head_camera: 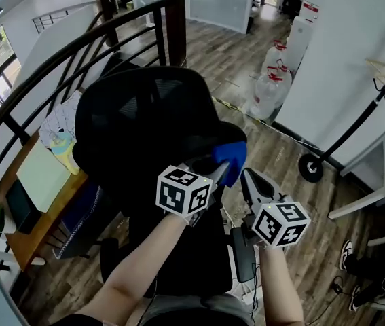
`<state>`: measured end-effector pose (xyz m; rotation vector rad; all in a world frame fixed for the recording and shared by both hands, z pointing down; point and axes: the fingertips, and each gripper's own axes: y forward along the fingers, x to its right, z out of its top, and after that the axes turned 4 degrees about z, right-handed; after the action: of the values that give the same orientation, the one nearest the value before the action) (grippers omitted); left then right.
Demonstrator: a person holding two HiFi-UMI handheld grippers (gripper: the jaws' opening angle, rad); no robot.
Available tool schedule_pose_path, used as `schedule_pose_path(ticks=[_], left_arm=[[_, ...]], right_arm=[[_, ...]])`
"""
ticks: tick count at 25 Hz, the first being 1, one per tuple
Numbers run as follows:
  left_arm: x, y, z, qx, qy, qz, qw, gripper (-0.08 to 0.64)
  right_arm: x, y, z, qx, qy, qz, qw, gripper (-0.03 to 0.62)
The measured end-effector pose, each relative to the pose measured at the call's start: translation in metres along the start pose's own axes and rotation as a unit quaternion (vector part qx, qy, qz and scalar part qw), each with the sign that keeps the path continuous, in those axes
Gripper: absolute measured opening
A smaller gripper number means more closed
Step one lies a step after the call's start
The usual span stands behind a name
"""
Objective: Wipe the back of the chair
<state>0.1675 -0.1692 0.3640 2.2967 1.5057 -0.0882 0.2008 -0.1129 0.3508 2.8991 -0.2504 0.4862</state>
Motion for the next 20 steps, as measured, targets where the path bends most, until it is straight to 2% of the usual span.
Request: schedule_pose_path(ticks=[10, 20], left_arm=[[-0.018, 0.021, -0.006, -0.007, -0.016, 0.034, 0.9993, 0.095], [-0.033, 0.009, -0.009, -0.014, -0.016, 0.049, 0.9986, 0.095]], right_arm=[[0.015, 0.005, -0.003, 0.000, 0.014, -0.012, 1.000, 0.031], [0.000, 0.025, -0.009, -0.005, 0.023, 0.007, 1.000, 0.031]])
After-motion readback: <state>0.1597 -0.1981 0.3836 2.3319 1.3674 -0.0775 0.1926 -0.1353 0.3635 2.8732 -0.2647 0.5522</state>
